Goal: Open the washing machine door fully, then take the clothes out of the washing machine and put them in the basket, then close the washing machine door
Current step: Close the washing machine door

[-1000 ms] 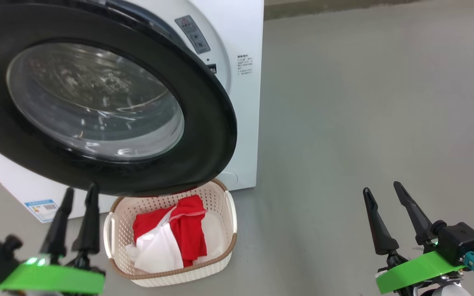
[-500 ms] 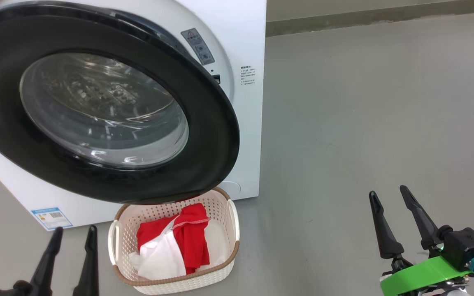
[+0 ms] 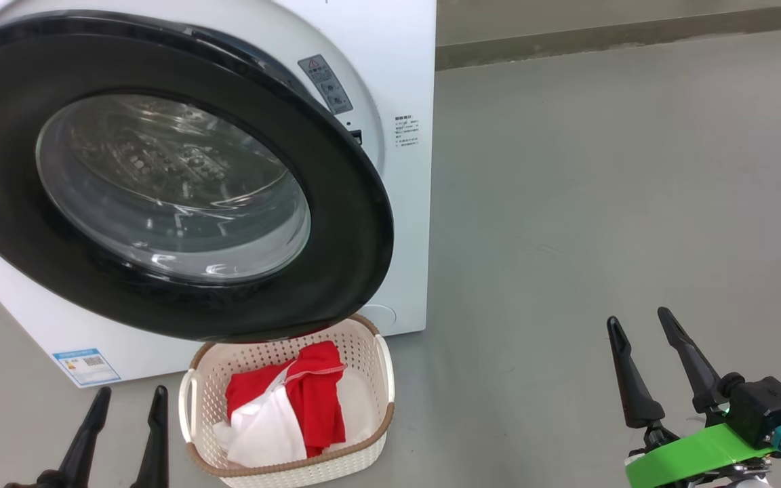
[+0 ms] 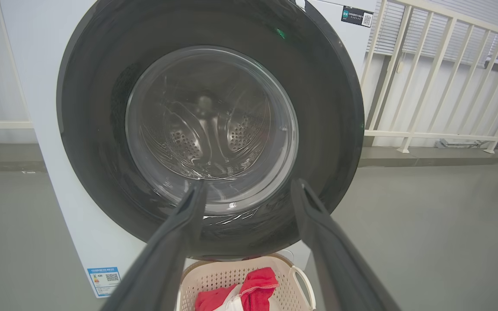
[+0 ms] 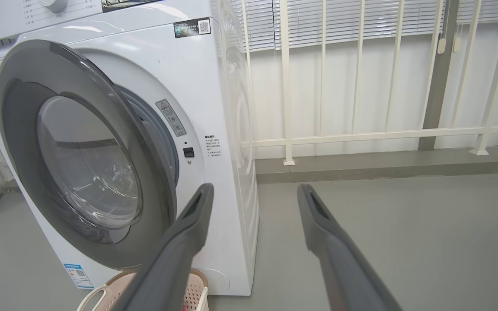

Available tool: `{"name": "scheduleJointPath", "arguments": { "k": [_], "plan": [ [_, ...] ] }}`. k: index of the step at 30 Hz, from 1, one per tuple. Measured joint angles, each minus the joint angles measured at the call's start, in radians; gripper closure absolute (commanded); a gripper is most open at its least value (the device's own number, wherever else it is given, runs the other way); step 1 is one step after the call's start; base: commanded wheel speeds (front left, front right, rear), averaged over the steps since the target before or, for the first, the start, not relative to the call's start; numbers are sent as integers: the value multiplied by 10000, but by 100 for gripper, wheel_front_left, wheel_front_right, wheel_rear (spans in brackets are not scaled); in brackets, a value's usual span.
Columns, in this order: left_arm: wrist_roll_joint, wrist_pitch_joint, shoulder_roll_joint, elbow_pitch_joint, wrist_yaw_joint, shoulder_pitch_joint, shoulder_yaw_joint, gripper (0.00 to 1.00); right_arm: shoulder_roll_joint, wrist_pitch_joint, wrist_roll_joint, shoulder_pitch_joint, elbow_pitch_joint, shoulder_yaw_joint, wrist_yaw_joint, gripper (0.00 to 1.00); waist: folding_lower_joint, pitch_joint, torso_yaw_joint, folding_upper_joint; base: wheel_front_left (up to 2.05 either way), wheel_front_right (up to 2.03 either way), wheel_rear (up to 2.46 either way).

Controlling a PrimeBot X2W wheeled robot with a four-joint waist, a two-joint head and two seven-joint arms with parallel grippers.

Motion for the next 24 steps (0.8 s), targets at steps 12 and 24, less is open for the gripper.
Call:
{"name": "scheduleJointPath", "arguments": {
  "k": [12,24],
  "plan": [
    [353,0,-69,-2,0,0,81,0,-48,0,2,3,23,35,0,0,0,-37,49,0,0,0,0],
    [665,0,-107,-79,0,4,-81,0,-13,0,134,-752,1266,834,0,100,0,74,421,0,0,0,0]
  ]
}}
